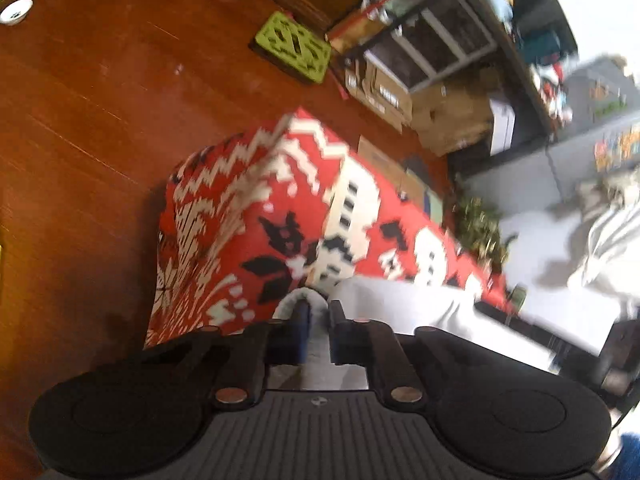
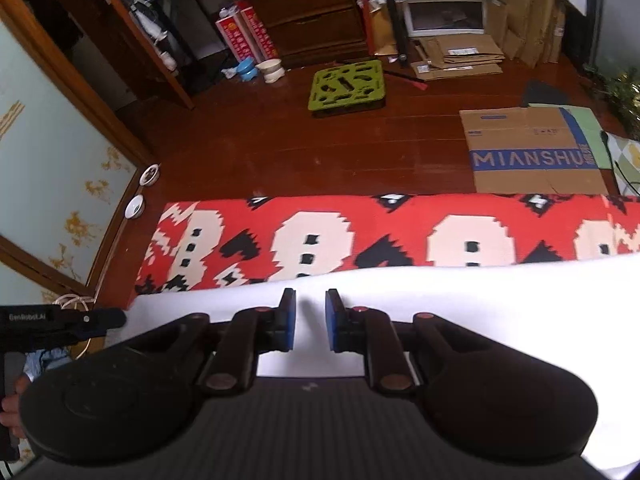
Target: Fold clothes
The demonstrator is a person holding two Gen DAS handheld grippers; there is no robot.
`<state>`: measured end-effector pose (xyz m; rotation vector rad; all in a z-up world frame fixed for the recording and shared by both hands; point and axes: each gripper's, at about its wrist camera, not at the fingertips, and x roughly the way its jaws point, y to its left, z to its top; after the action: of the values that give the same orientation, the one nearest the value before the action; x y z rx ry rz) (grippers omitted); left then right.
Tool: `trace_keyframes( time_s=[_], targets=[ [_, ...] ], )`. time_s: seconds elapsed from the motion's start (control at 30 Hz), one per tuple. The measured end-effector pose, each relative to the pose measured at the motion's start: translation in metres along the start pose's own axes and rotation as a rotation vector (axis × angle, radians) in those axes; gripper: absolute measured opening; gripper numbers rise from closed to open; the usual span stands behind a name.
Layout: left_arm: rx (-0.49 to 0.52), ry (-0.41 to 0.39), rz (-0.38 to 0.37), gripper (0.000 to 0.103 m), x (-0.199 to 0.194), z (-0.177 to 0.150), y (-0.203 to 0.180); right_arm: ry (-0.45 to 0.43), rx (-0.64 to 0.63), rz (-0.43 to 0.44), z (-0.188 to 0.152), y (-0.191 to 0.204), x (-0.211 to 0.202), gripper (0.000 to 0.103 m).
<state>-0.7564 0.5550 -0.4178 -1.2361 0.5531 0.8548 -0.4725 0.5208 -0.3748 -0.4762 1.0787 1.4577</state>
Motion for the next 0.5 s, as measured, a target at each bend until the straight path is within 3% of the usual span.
trace_keyframes(
  time_s=[0.13,0.2,0.37,0.5],
  targets=[
    [0.130,-0.053,0.060,0.004,-0.015,-0.006,-0.016,-0.016,-0.064,-0.009,0.011,0.015,0.011,0.018],
    [0.144,-0.096,0.087,0.004,-0.027,-0.009,-0.015,-0.027,-0.088,-0.017,0.018,0.019,0.019,0.018],
    [0.149,-0.142,0.130,0.004,-0.040,-0.006,-0.006,0.072,-0.116,-0.042,0.004,0.013,0.043,0.018],
    [0.167,-0.152,0.156,0.004,-0.036,0.006,-0.006,0.039,-0.141,-0.061,-0.013,0.016,0.046,0.017]
  ],
)
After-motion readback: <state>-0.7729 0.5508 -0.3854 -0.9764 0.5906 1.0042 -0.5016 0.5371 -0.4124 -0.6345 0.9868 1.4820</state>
